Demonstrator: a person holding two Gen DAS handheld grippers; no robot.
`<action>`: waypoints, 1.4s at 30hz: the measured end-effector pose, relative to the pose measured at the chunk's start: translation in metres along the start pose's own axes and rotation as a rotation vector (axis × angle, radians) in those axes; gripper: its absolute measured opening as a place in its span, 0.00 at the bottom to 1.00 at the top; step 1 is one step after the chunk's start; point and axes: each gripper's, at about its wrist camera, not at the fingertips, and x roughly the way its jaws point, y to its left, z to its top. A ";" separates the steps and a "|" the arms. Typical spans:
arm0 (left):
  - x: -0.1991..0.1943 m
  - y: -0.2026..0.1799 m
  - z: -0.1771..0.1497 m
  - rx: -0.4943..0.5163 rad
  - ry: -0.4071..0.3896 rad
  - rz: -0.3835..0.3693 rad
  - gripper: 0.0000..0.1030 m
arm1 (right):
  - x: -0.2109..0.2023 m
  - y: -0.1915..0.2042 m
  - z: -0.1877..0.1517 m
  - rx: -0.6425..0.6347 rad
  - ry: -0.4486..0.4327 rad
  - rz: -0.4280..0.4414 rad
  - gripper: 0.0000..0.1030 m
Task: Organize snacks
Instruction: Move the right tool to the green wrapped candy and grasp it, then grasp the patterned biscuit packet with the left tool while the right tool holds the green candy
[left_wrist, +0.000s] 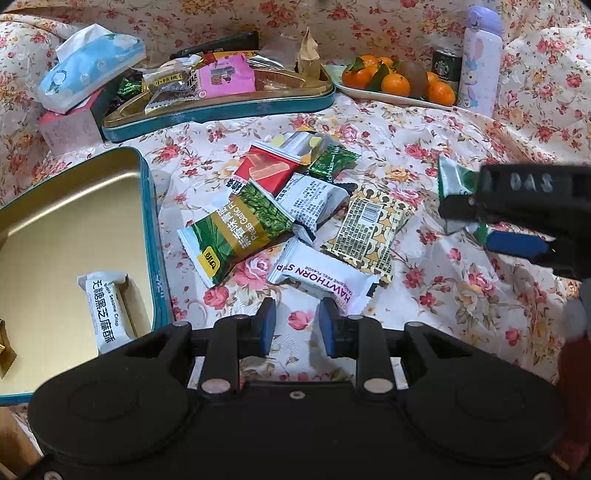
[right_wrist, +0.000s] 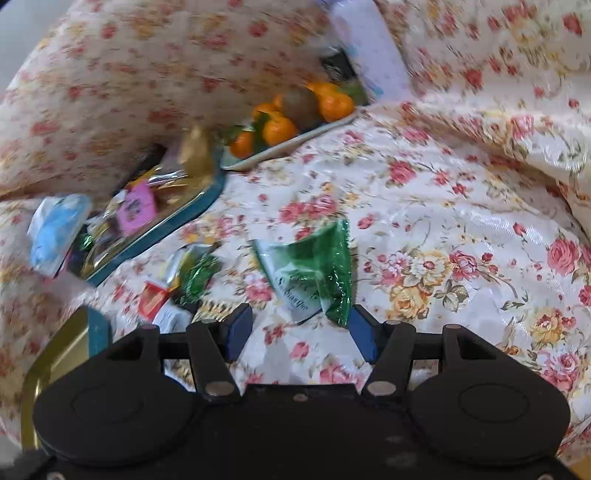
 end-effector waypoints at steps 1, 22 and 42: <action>0.000 0.000 0.000 -0.002 0.000 0.000 0.35 | 0.003 -0.002 0.002 0.014 0.001 0.007 0.59; -0.022 0.007 0.006 -0.028 -0.078 -0.007 0.35 | 0.037 0.023 0.012 -0.324 -0.088 -0.120 0.41; 0.006 -0.037 0.044 0.197 -0.059 -0.095 0.40 | -0.008 -0.026 -0.002 -0.215 -0.081 -0.101 0.42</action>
